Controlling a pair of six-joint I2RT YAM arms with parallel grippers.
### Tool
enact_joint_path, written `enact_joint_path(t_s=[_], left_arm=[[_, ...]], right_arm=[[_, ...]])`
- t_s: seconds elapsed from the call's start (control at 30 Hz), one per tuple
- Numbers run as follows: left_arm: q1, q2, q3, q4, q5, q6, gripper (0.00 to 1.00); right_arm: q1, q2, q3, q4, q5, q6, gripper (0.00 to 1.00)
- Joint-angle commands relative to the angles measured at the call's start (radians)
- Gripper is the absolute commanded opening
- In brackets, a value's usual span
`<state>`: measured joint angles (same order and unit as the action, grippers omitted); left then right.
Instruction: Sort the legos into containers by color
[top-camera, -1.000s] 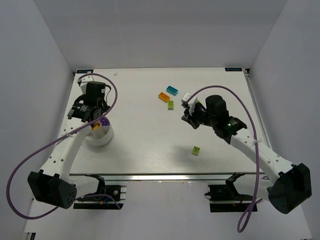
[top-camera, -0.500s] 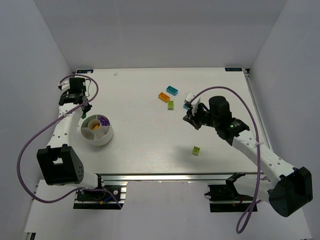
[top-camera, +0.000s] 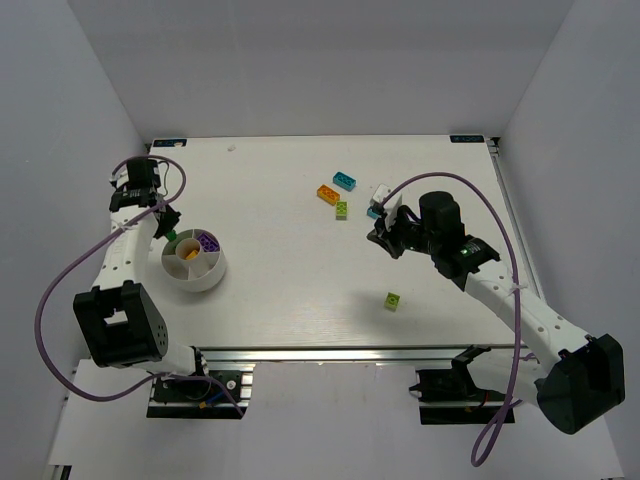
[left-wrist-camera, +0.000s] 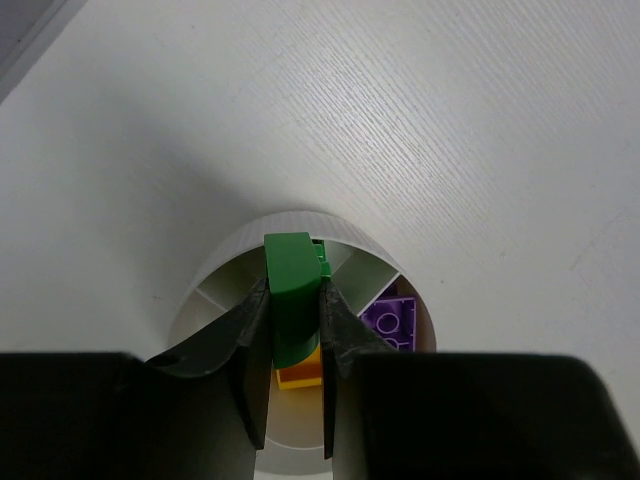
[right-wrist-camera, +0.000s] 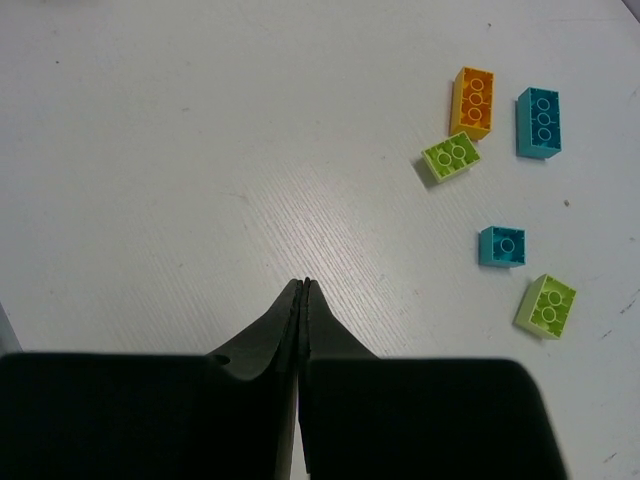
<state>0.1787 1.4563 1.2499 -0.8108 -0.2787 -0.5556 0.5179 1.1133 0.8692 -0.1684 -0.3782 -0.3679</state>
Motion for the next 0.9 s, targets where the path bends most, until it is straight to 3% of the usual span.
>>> enact_joint_path(t_s=[0.0, 0.53, 0.6, 0.7, 0.73, 0.87], left_arm=[[0.015, -0.001, -0.01, -0.008, 0.035, -0.035, 0.0], [0.015, -0.019, -0.063, -0.007, 0.082, -0.066, 0.01], [0.015, -0.017, -0.064, -0.011, 0.084, -0.066, 0.11], [0.015, -0.022, -0.066, -0.011, 0.085, -0.069, 0.33], [0.015, -0.025, -0.066, -0.013, 0.081, -0.069, 0.48], [0.015, -0.05, -0.057, -0.017, 0.076, -0.067, 0.73]], right_arm=[[-0.004, -0.021, -0.001, 0.035, -0.024, 0.007, 0.0], [-0.01, -0.015, -0.006, 0.035, -0.027, 0.001, 0.0], [-0.013, -0.017, -0.006, 0.035, -0.027, 0.003, 0.0], [-0.01, -0.017, -0.007, 0.035, -0.027, 0.001, 0.0], [-0.012, -0.017, -0.007, 0.035, -0.027, 0.001, 0.0], [-0.016, -0.017, -0.009, 0.038, -0.031, 0.0, 0.0]])
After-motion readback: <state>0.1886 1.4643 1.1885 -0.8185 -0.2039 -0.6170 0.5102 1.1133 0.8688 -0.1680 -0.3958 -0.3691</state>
